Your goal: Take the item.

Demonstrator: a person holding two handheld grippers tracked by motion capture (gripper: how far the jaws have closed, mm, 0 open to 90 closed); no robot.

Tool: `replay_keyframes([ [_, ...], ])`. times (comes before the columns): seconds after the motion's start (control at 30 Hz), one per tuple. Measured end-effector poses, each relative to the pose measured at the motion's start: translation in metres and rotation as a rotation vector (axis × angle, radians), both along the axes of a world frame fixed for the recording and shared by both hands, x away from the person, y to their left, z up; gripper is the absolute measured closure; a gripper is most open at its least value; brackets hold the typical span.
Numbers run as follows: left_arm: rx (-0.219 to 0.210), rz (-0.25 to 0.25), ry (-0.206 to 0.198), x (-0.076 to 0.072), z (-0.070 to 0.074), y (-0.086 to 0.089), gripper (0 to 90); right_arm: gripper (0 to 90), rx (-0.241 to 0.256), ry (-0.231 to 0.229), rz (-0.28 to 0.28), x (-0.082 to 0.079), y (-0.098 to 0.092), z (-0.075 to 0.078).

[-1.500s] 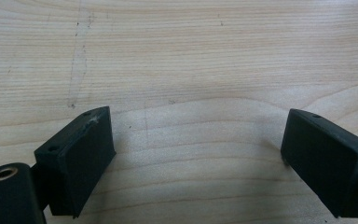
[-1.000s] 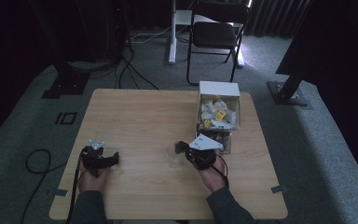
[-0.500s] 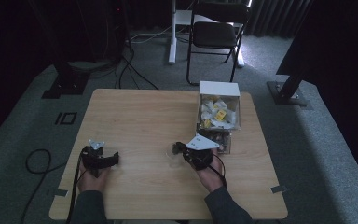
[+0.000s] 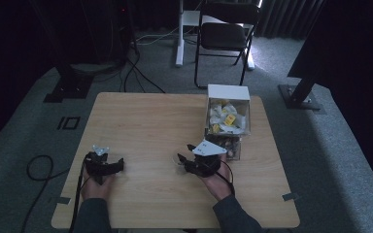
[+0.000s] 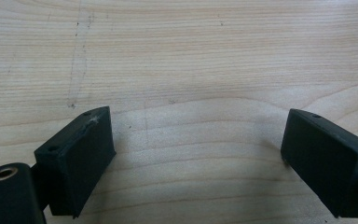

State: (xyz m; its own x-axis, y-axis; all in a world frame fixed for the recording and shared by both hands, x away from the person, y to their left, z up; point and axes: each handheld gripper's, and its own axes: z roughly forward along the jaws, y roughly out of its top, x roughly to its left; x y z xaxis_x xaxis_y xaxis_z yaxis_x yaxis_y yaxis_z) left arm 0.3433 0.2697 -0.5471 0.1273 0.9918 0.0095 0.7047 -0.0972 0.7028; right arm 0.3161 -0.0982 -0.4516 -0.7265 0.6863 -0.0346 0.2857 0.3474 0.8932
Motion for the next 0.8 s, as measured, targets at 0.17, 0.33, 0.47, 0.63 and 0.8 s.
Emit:
replay_keyframes([
  [0.17, 0.0, 0.0, 0.0, 0.0, 0.0, 0.0, 9.9, 44.1, -0.002, -0.001, -0.004, -0.0002, -0.001, 0.0002],
  [0.33, 0.0, 0.0, 0.0, 0.0, 0.0, 0.0, 9.9, 43.3, -0.008, 0.004, -0.002, -0.0005, -0.0017, -0.0008],
  [0.47, 0.0, 0.0, 0.0, 0.0, 0.0, 0.0, 9.9, 43.4, -0.002, 0.007, -0.004, -0.0007, -0.0035, -0.0012],
  [0.63, 0.0, 0.0, 0.0, 0.0, 0.0, 0.0, 9.9, 43.4, -0.002, 0.011, 0.005, -0.0009, -0.0055, -0.0019],
  [0.8, -0.001, 0.0, 0.0, 0.0, 0.0, 0.0, 9.9, 43.6, -0.001, 0.012, 0.009, -0.0012, -0.0069, -0.0017],
])
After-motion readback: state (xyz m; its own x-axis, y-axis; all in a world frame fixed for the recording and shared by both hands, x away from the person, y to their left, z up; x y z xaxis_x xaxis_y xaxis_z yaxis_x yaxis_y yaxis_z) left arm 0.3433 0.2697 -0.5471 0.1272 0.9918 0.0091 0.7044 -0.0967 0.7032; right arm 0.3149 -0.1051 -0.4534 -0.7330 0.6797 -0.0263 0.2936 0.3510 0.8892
